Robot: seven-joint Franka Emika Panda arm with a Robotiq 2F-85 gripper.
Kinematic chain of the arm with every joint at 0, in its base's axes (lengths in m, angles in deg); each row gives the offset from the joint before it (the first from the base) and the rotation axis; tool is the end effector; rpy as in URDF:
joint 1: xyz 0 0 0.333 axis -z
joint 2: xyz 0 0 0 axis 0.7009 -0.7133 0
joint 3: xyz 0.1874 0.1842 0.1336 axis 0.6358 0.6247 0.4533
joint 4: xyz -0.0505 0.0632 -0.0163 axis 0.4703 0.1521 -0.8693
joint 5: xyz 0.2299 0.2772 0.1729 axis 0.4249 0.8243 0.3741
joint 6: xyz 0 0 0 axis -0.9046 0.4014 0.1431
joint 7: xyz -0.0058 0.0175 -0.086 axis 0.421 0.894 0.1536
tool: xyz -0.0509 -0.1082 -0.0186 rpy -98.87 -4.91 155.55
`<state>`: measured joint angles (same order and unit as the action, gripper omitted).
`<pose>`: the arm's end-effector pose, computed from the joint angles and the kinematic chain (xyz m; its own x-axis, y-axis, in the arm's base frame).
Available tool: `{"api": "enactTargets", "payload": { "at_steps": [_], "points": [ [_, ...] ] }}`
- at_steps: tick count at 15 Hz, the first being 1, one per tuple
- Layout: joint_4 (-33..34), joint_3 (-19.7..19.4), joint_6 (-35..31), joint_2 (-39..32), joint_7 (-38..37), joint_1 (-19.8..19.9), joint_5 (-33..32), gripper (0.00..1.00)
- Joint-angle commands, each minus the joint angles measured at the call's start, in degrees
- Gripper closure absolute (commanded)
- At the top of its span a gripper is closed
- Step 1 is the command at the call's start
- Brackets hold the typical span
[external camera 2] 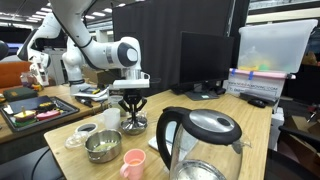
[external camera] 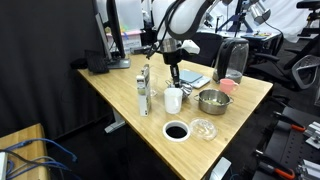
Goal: Pick the lid on the pot and place it on the pan
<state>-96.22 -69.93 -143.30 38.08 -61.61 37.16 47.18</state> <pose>0.5732 0.1412 0.1969 0.6518 0.7372 -0.1779 0.7525 -0.6578 0.0313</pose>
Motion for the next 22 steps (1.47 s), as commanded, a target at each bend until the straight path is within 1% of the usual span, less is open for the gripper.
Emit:
{"api": "enactTargets", "payload": {
  "at_steps": [1, 5, 10, 11, 12, 13, 14, 22],
  "points": [
    [0.0, 1.5, 1.4, 0.1, 2.5, 1.4, 1.9, 0.99],
    [0.2, 1.9, 1.8, -0.1, 3.7, 1.5, 3.2, 0.99],
    [0.7, 1.6, 2.1, -0.5, 3.3, 1.5, 3.1, 0.99],
    [0.8, 1.6, 2.2, -0.5, 3.2, 1.6, 3.1, 0.97],
    [1.0, 1.6, 2.4, -0.6, 3.2, 1.7, 3.1, 0.72],
    [1.1, 1.6, 2.5, -0.7, 3.2, 1.8, 3.2, 0.70],
    [1.1, 1.5, 2.6, -0.7, 3.2, 1.9, 3.2, 0.65],
    [0.2, 1.6, 1.7, 0.7, 3.3, 2.2, 3.2, 0.10]
  ]
}}
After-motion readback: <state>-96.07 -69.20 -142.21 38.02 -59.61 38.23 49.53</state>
